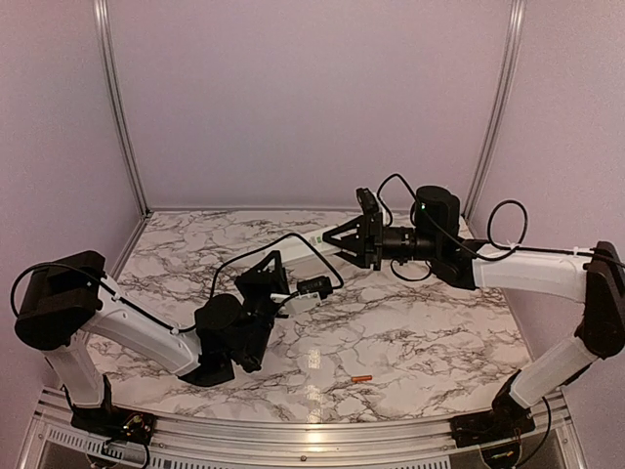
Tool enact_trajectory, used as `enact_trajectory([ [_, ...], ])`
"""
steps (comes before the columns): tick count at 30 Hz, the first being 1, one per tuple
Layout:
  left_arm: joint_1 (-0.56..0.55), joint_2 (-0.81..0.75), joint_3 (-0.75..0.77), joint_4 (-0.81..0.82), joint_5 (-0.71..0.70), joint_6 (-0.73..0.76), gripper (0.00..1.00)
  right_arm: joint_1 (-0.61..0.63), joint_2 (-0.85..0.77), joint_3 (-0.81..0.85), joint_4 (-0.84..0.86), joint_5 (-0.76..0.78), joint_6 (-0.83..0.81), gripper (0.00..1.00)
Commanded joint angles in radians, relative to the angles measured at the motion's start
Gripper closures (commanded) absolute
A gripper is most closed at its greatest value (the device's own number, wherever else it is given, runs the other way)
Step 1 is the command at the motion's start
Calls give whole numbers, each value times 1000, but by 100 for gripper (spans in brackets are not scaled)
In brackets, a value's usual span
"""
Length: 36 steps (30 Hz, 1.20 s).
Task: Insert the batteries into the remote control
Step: Pass from the left arm to the right, then pass from the right arm to the left
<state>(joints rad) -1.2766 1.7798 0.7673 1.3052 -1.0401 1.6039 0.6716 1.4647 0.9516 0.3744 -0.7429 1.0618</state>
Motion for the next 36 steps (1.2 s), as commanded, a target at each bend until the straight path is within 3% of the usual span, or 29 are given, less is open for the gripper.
enact_trajectory([
  [1, -9, 22, 30, 108, -9, 35, 100, 11, 14, -23, 118, -23, 77, 71],
  [6, -9, 45, 31, 162, -24, 77, 98, 4, 14, -32, 136, -22, 84, 88],
  [8, -9, 59, 33, 197, -32, 105, 86, -5, 9, -32, 132, -19, 84, 94],
  [11, -9, 60, 24, 205, -35, 107, 54, -29, -4, -47, 148, -16, 98, 98],
  [13, -10, 50, 16, 204, -36, 101, 39, -48, -11, -53, 150, -18, 104, 99],
  [18, -27, -23, -22, 121, -25, 10, 27, -103, -37, -35, 78, -25, 30, 100],
  [22, -38, -175, -33, -234, 7, -293, 25, -143, -58, 30, -100, -11, -158, 100],
  [26, -13, -385, -9, -694, 171, -715, 22, -155, -71, 85, -242, 6, -322, 100],
  [30, 71, -545, 7, -895, 350, -1007, 20, -155, -77, 108, -293, -24, -418, 100],
  [36, 229, -650, 97, -1139, 645, -1369, 18, -155, -63, 149, -370, -177, -578, 100],
])
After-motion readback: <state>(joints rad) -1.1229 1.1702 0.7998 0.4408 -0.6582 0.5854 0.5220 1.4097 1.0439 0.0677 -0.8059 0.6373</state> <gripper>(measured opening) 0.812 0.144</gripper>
